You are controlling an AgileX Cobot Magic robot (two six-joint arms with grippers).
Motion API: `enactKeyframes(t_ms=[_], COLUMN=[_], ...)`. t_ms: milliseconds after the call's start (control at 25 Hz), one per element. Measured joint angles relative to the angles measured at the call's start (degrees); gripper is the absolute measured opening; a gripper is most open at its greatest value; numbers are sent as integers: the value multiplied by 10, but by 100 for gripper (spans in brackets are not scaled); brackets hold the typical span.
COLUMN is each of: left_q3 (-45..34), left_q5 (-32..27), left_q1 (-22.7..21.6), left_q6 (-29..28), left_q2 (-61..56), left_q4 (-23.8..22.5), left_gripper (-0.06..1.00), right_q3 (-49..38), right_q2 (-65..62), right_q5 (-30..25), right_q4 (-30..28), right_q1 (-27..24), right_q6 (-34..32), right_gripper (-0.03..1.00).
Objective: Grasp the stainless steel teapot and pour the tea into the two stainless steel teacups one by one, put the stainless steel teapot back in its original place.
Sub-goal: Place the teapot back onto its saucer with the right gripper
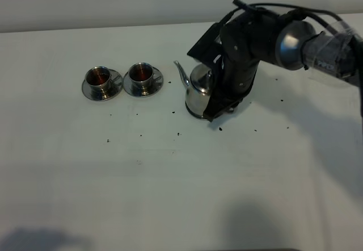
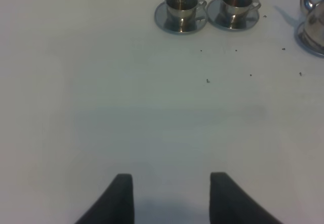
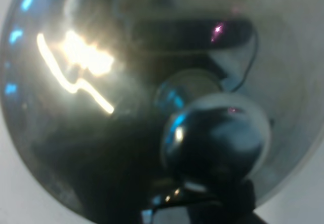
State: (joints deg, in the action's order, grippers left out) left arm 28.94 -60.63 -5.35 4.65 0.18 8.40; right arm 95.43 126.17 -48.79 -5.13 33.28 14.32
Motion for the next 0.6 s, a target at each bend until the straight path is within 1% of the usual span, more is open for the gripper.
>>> enactKeyframes(t_ms=[600], left_q3=[0], left_q5=[0], left_q1=[0], left_q6=[0], left_q2=[0], left_q4=[0], left_gripper=[39], right_q3=[1], right_q2=[2], right_q5=[-1], right_q4=[3], right_q1=[0], right_q6=[-2], right_gripper=[18])
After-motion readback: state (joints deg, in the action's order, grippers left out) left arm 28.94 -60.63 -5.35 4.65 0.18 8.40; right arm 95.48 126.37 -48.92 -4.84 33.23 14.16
